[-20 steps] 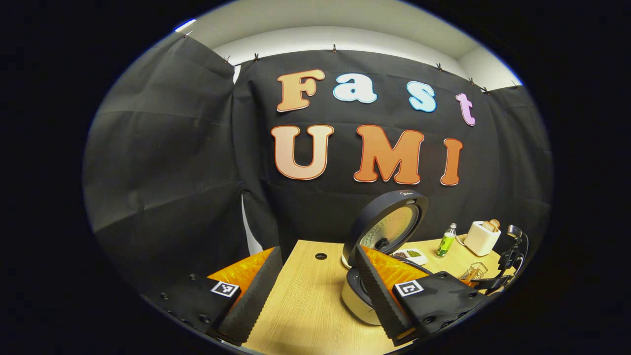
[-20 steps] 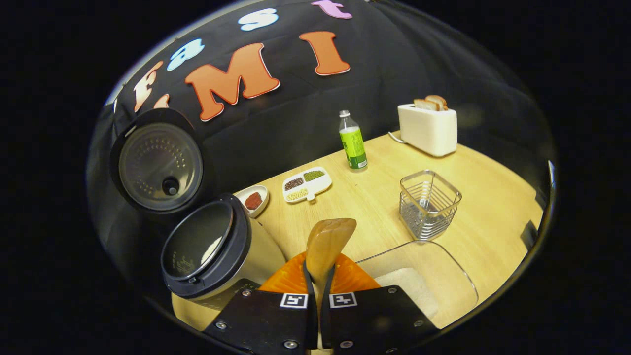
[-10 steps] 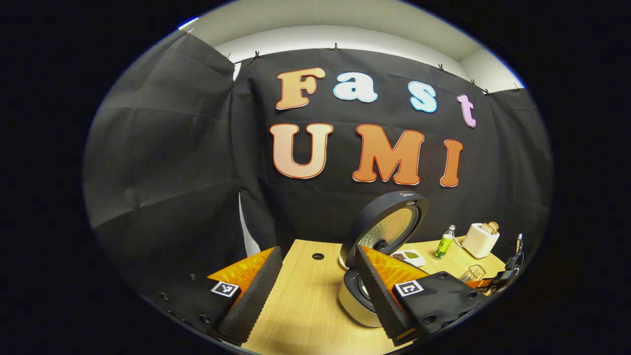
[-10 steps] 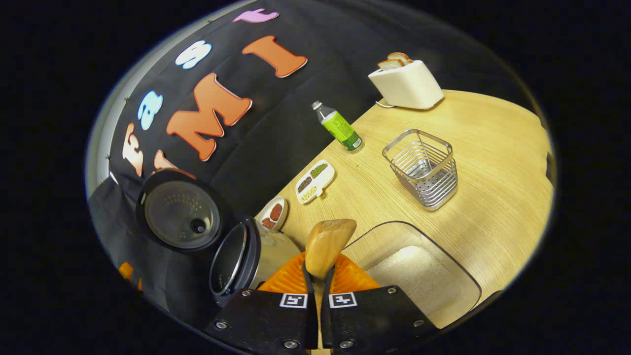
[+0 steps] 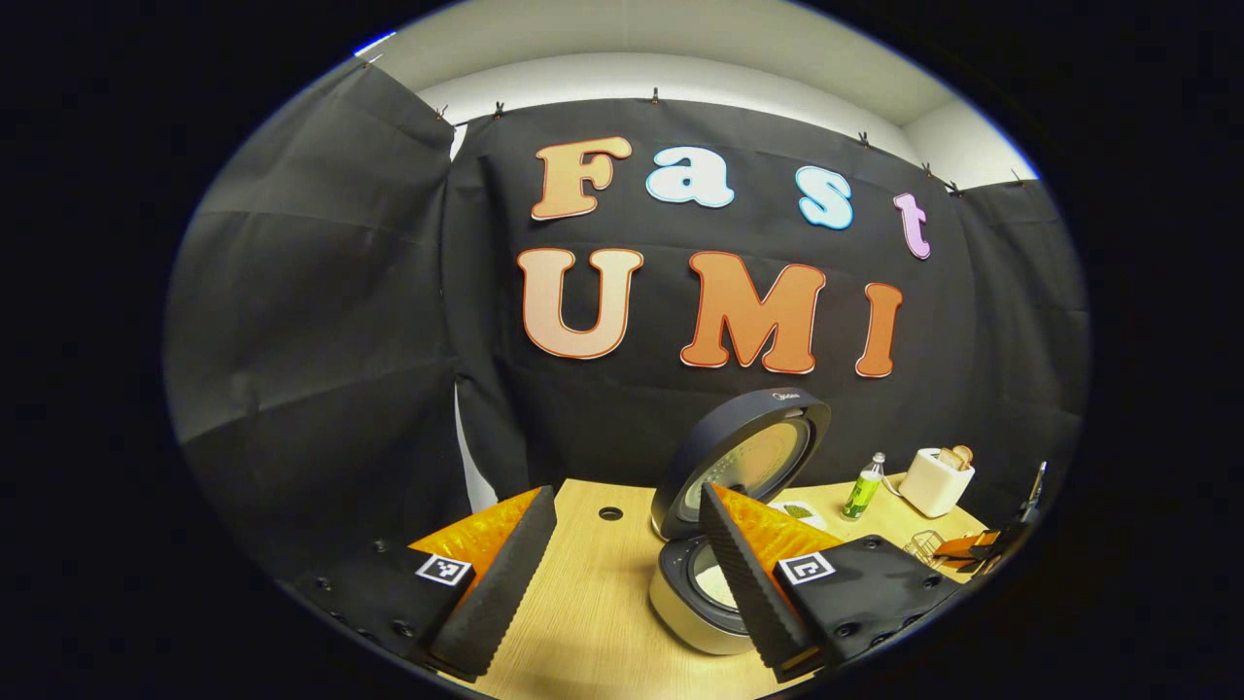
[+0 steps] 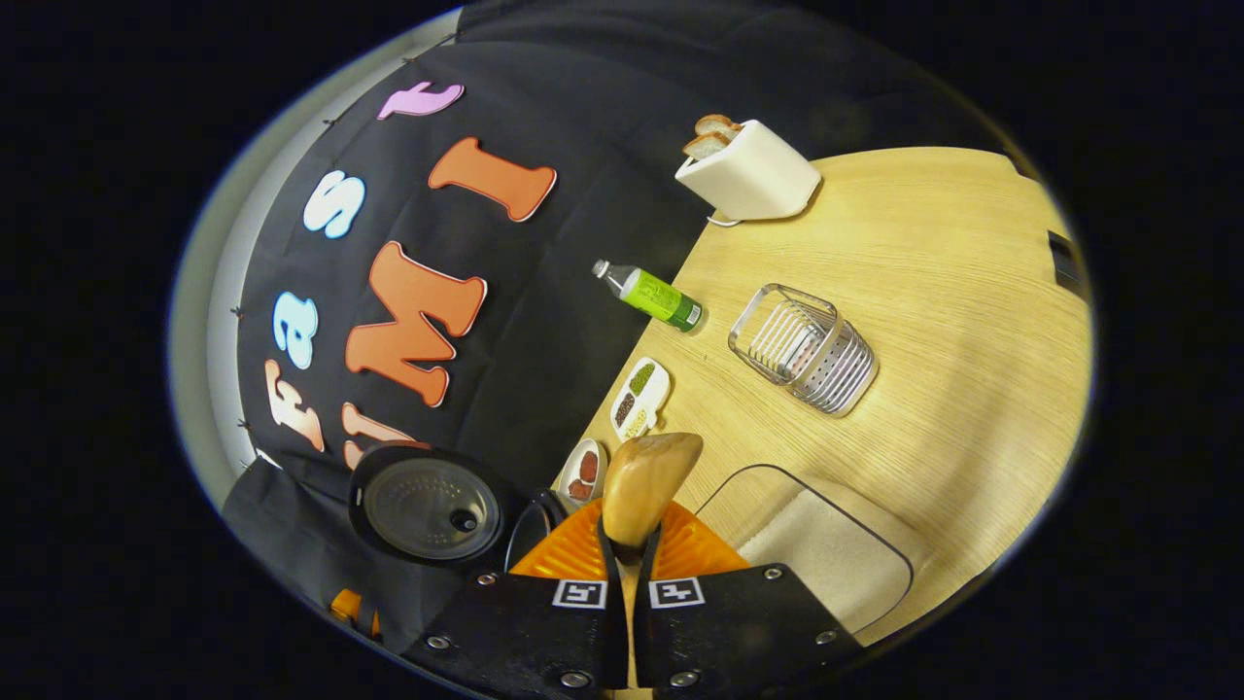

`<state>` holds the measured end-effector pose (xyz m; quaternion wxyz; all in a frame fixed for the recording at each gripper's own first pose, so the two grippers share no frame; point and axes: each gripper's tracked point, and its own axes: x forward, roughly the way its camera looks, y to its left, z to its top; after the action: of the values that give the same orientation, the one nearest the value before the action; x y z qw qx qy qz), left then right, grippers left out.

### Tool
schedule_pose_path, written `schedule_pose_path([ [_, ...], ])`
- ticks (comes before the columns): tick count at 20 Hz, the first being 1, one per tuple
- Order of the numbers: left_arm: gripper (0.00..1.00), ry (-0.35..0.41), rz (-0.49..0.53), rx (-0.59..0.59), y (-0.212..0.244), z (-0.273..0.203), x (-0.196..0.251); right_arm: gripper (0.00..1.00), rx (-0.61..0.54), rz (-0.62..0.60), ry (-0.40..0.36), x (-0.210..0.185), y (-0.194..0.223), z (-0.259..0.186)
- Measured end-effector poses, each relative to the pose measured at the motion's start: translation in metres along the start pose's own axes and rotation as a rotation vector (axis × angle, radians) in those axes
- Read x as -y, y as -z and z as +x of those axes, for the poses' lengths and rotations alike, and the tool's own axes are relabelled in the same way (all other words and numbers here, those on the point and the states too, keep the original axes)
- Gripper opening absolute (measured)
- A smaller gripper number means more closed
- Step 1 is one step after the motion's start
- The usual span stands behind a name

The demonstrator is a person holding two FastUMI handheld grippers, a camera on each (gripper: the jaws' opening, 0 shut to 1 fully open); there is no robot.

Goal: Close the left gripper, press the button to open the rice cooker; take a wooden spoon from the chopstick holder with the right hand, scoop a spoonful of rice and pour it into the rice cooker, then put the wooden spoon back into the chopstick holder.

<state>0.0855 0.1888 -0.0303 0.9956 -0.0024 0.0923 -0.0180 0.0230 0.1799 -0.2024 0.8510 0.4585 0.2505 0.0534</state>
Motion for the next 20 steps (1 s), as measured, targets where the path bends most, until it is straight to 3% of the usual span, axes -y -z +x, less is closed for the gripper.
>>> schedule_pose_path([
  [5, 0.98, 0.014, -0.005, 0.008, -0.004, 0.005, 0.004, 0.02, 0.044, 0.074, -0.035, -0.025, -0.024, -0.010],
  [20, 0.97, 0.018, -0.020, 0.029, -0.011, 0.006, 0.002, 0.01, 0.122, 0.073, -0.183, -0.147, -0.061, -0.008],
])
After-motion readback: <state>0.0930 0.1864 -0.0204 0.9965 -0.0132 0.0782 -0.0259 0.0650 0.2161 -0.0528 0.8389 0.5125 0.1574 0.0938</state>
